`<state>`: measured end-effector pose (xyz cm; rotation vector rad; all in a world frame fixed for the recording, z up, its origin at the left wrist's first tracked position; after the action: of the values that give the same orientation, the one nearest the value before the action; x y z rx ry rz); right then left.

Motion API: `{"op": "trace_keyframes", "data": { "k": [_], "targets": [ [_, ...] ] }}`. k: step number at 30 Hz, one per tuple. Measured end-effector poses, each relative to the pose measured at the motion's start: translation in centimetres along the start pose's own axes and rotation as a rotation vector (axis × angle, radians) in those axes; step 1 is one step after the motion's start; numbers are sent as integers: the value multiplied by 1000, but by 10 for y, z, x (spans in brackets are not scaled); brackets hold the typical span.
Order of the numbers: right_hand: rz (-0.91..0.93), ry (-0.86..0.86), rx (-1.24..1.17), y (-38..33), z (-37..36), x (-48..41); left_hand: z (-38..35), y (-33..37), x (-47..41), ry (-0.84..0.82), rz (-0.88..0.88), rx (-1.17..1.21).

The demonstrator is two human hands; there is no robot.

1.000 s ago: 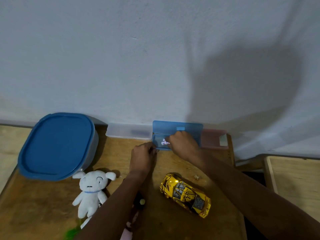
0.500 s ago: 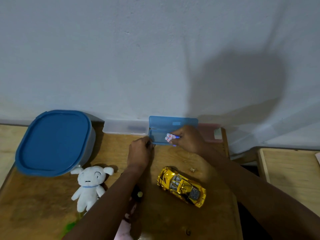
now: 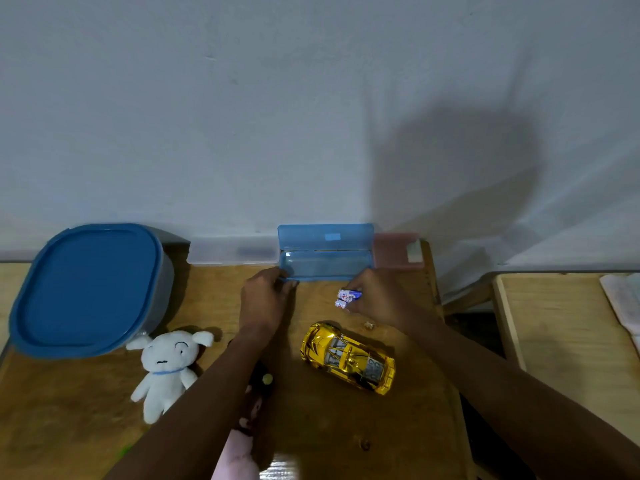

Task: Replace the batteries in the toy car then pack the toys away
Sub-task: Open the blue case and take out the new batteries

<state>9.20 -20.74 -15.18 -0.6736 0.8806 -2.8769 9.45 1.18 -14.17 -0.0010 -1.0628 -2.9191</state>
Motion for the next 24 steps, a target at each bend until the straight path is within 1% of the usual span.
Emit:
{"op": "trace_keyframes", "data": {
  "k": [7, 10, 12, 14, 16, 17, 18, 20, 21, 24],
  "targets": [
    [47, 91, 155, -4, -1, 5, 0, 2, 0, -7, 8, -7],
    [76, 129, 177, -7, 3, 9, -1, 2, 0, -19, 12, -6],
    [64, 192, 71, -6, 15, 11, 0, 0, 0, -10, 18, -21],
    [0, 343, -95, 1, 40, 11, 3, 1, 1, 10, 10, -74],
    [-94, 465, -122, 9, 65, 7, 7, 6, 2, 38, -16, -155],
    [-165, 475, -137, 16, 70, 1, 8, 8, 1, 47, -28, -185],
    [-219, 478, -219, 23, 71, -4, 9, 10, 0, 50, -34, -202],
    [-242, 472, -477, 31, 65, -13, 9, 12, -4, 45, -26, -206],
    [-220, 473, -550, 32, 62, -16, 9, 12, -6, 43, -16, -201],
    [-120, 464, -511, 31, 56, -9, 10, 11, -9, 51, 6, -220]
  ]
}}
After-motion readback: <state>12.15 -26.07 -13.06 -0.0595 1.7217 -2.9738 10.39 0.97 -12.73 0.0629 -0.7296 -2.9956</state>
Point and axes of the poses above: each hand's wrist, its own x-axis away from the middle knuckle, its own z-axis out of the back of the hand, y = z × x, the point moved 8 cm from there along -x, towards the middle knuckle, and after that the axes turned 4 degrees about -z, right-handed, at the moved point
